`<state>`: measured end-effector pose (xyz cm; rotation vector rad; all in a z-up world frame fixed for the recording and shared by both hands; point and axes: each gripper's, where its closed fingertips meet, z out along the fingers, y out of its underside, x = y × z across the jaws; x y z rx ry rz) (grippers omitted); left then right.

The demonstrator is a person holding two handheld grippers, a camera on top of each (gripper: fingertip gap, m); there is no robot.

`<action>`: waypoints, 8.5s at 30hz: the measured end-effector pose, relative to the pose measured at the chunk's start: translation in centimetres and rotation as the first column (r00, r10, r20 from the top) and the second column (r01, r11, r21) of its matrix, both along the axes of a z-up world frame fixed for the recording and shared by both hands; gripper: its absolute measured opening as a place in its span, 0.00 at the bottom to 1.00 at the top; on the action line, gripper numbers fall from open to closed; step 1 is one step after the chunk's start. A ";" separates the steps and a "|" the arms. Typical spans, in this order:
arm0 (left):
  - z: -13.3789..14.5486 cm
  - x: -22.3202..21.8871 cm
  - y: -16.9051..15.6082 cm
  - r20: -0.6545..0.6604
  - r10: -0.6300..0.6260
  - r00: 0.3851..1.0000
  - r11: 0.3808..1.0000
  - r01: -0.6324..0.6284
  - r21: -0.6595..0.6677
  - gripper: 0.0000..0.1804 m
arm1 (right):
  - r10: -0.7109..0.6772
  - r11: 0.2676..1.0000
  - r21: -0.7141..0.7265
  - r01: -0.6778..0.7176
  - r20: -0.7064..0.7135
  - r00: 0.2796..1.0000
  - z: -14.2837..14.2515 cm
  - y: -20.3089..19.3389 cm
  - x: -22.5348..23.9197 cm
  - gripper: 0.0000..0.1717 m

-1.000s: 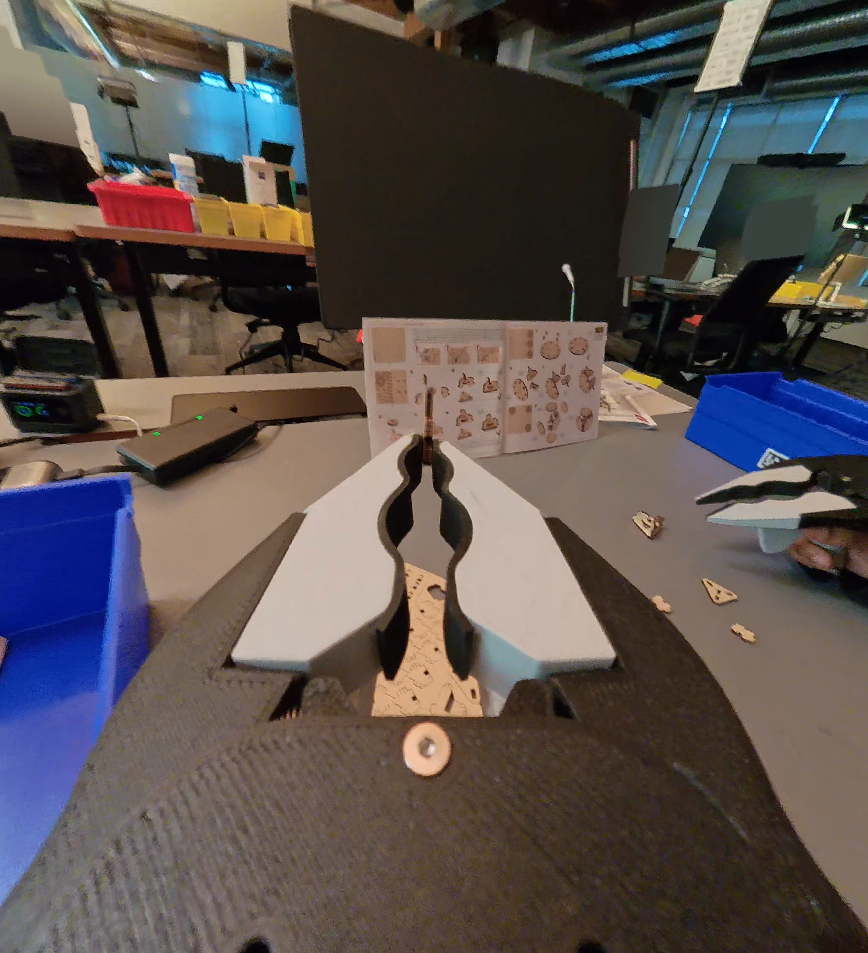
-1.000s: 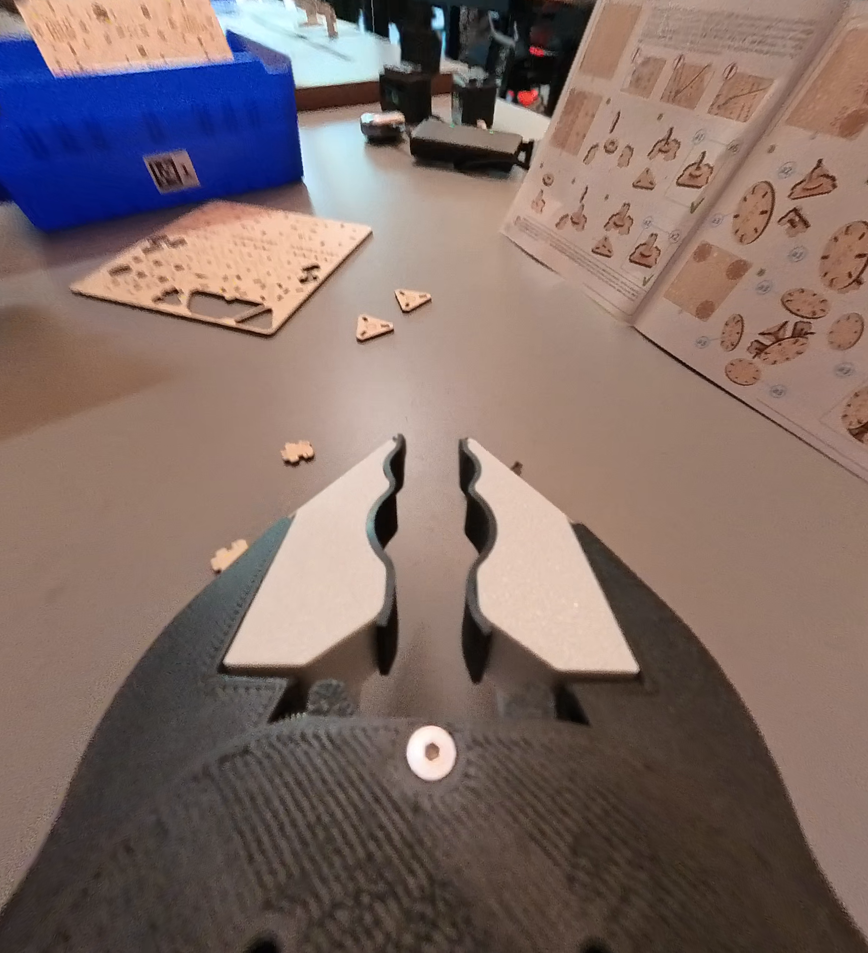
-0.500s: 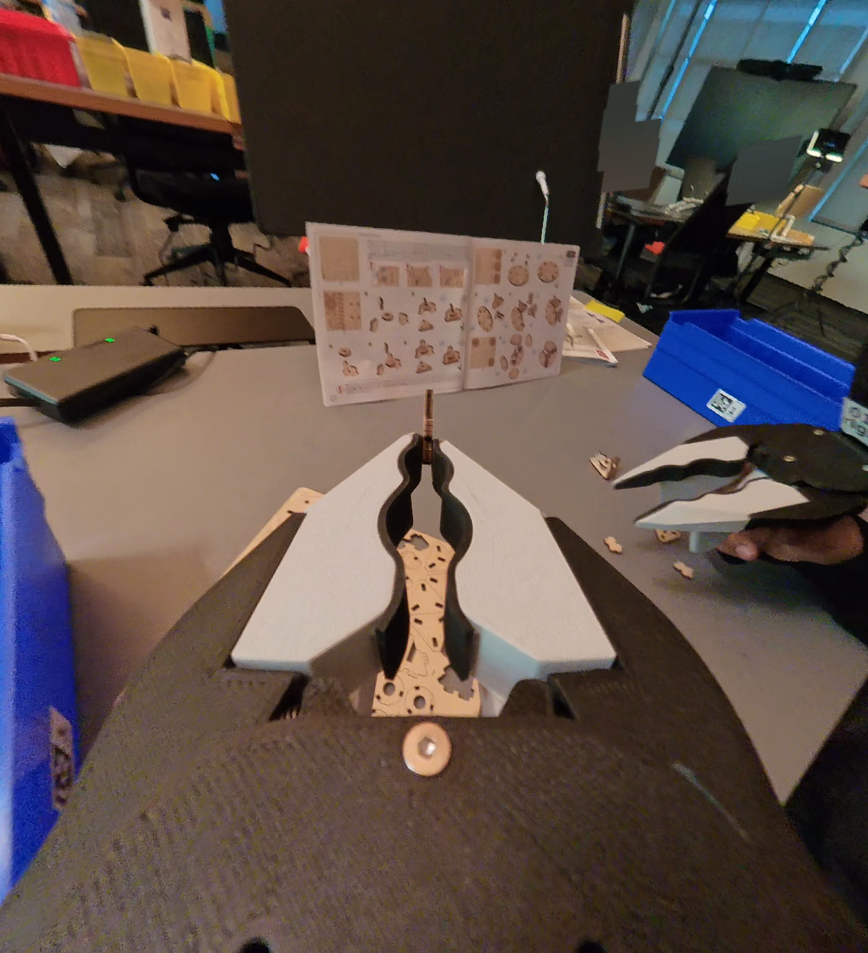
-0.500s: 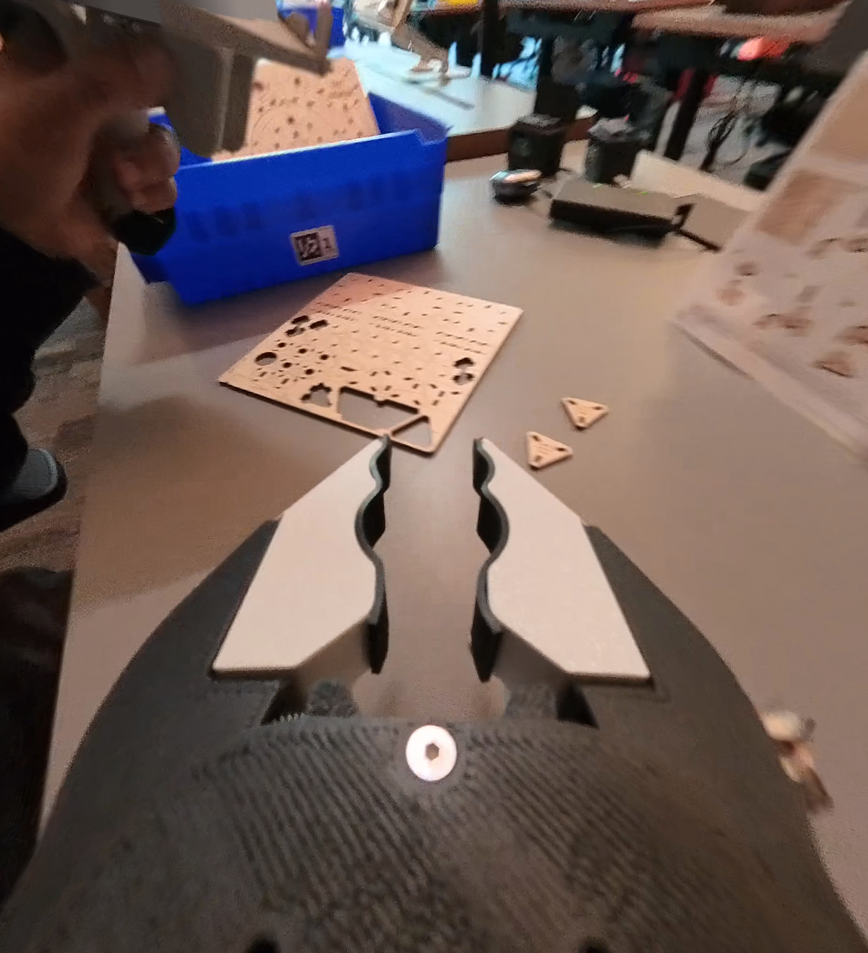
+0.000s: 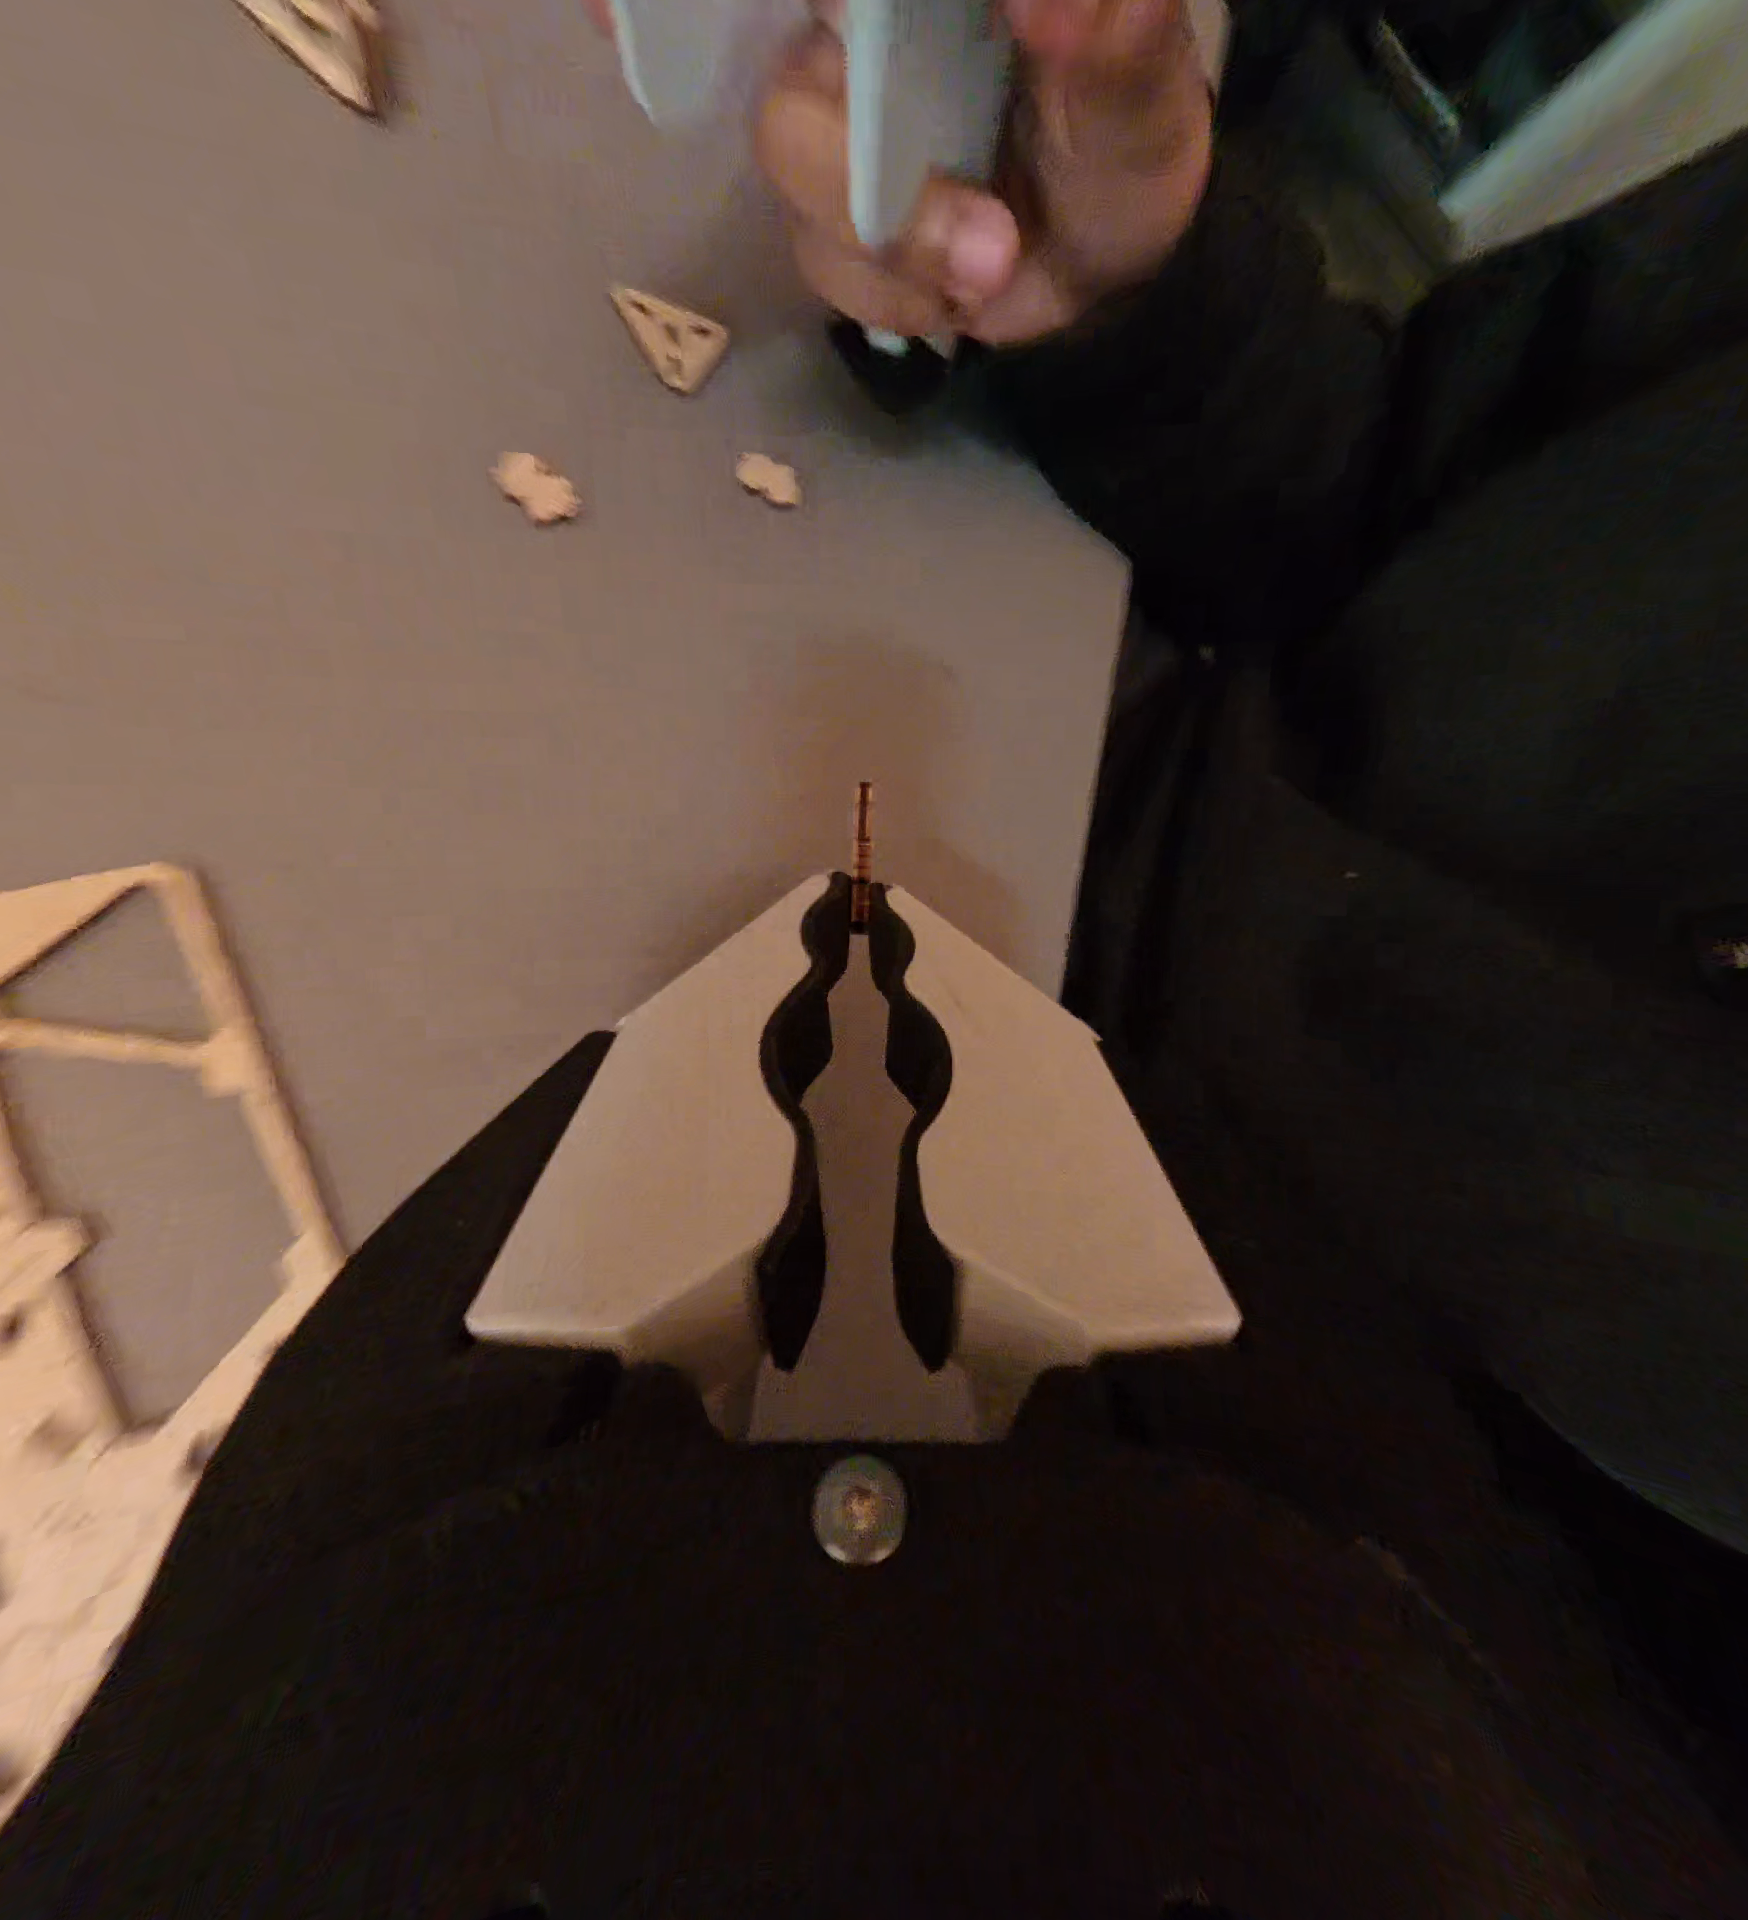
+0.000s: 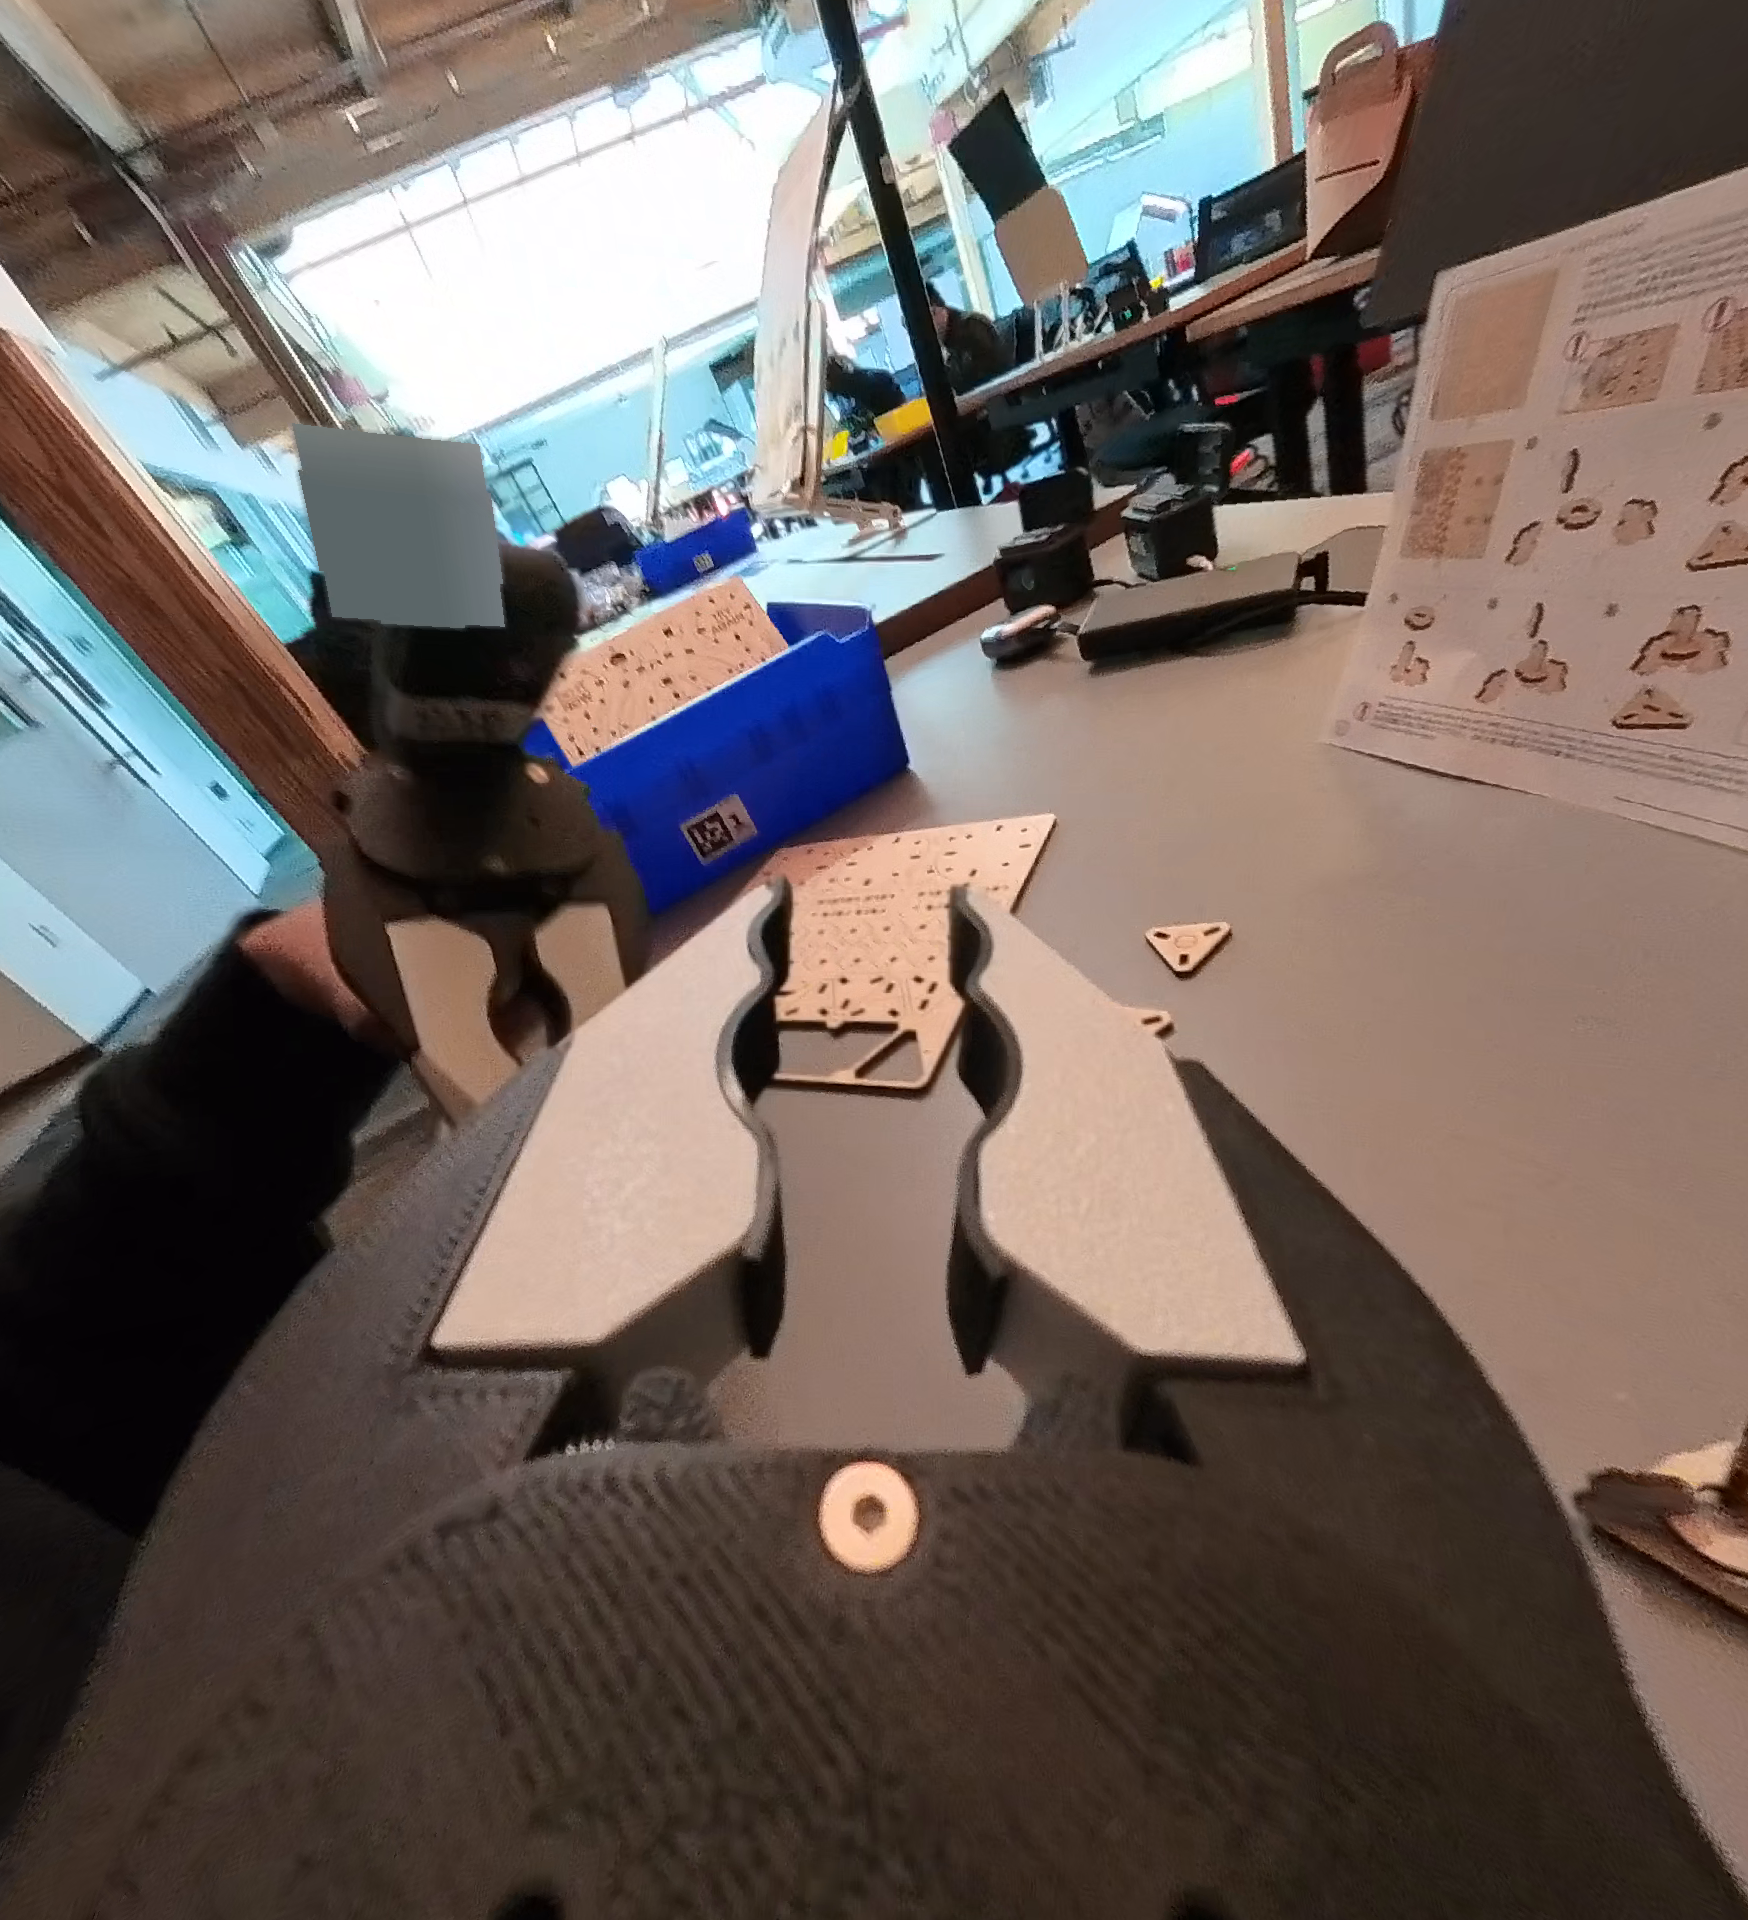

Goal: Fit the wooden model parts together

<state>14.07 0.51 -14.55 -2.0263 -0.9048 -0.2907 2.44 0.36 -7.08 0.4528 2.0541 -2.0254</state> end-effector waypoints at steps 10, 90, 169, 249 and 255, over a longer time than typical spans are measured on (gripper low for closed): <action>-3.3 -2.0 5.6 0.129 -0.065 0.990 0.996 0.056 0.076 0.02 | 0.014 0.999 0.031 -0.013 -0.032 0.999 -0.2 0.2 0.5 0.18; -5.3 0.9 -13.3 -0.242 0.419 0.875 0.776 -0.483 -0.405 0.13 | 0.442 0.766 0.615 -0.189 -0.291 0.848 -8.1 -10.0 8.5 0.14; 4.6 1.6 -11.8 -0.282 0.913 0.295 0.405 -0.740 0.537 0.09 | 0.294 0.955 0.292 0.045 -0.928 -0.229 -2.7 -12.7 12.5 0.04; 0.2 1.5 -11.1 0.264 0.874 0.409 0.209 -0.805 0.555 0.02 | 0.525 0.851 0.467 -0.241 -0.725 0.446 -6.4 -7.7 12.6 0.15; 0.3 1.3 -11.2 0.267 0.875 0.403 0.199 -0.804 0.560 0.02 | 0.462 0.887 0.459 -0.054 -0.883 0.080 -8.1 -9.1 12.5 0.07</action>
